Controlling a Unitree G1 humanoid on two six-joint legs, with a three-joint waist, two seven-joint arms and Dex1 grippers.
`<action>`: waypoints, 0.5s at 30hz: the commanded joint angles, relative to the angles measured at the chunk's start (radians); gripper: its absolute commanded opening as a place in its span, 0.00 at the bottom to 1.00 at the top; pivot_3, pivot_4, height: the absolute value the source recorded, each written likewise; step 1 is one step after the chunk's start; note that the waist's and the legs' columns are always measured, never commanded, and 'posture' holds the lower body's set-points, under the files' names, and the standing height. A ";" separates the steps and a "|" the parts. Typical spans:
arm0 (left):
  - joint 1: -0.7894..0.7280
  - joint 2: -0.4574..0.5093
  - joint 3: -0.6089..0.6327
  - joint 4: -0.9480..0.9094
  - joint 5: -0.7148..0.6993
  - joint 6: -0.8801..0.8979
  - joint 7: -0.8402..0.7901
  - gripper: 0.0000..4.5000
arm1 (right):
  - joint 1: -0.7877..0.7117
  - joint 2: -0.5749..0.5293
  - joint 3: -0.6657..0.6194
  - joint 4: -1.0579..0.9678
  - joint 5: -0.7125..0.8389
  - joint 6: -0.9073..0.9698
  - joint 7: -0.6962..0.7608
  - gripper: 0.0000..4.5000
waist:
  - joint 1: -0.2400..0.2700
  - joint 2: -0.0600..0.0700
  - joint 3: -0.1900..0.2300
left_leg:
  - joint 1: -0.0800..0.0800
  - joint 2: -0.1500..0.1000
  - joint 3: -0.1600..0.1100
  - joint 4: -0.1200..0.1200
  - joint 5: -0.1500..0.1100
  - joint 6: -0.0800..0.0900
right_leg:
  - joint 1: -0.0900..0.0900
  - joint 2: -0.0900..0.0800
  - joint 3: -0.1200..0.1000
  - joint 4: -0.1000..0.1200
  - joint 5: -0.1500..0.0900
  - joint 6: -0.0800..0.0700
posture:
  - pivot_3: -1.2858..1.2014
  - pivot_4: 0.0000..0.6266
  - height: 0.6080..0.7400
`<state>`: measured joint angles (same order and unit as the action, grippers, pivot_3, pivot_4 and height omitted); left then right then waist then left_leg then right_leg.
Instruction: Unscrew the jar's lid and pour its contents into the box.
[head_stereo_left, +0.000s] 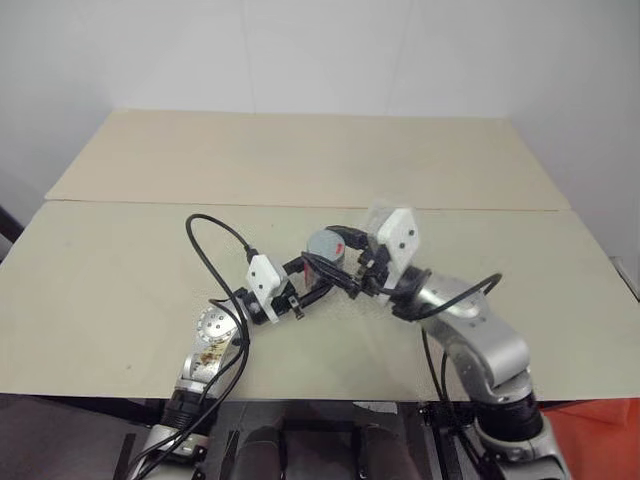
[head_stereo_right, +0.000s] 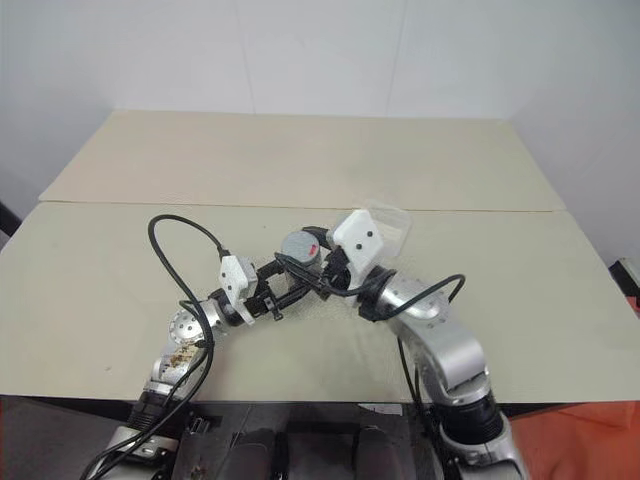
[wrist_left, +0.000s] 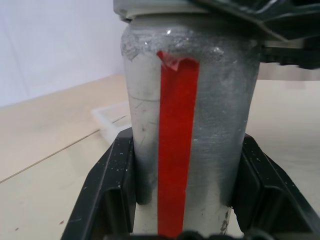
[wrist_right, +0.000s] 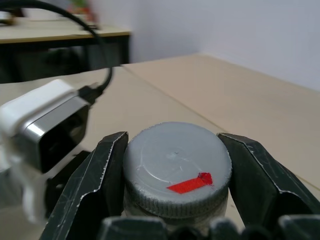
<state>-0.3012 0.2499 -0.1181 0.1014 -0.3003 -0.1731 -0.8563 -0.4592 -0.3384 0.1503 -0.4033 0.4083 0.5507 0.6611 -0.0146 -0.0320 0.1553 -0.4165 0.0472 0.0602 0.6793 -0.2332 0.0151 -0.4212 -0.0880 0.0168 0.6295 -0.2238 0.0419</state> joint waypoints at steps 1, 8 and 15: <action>0.002 0.004 -0.004 -0.077 -0.041 -0.004 -0.039 0.46 | -0.105 -0.054 -0.016 0.133 0.065 -0.097 0.238 0.62 | -0.002 0.000 0.000 | 0.000 0.000 0.000 0.000 0.000 0.000 | 0.000 0.000 0.000 0.000 0.000 0.000 | 0.52 0.24 1.00; 0.004 0.010 -0.007 -0.109 -0.062 0.017 -0.050 0.46 | -0.323 -0.089 0.042 0.453 0.065 -0.206 0.621 0.62 | 0.001 0.000 0.000 | 0.000 0.000 0.000 0.000 0.000 0.000 | 0.000 0.000 0.000 0.000 0.000 0.000 | 0.52 0.24 1.00; 0.022 0.013 -0.013 -0.133 -0.063 0.020 -0.053 0.46 | -0.517 -0.076 0.115 0.794 0.016 -0.379 0.943 0.62 | 0.002 0.000 0.000 | 0.000 0.000 0.001 0.000 0.000 0.000 | 0.000 0.000 0.000 0.000 0.000 0.000 | 0.52 0.24 1.00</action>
<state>-0.2672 0.2694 -0.1265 0.0333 -0.3524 -0.1453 -0.9086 -0.9478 -0.4198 0.2331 0.3433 0.4252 0.2206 1.5345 -0.0129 -0.0318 0.1554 -0.4162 0.0475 0.0609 0.6792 -0.2332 0.0151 -0.4214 -0.0876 0.0169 0.6298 -0.2237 0.0418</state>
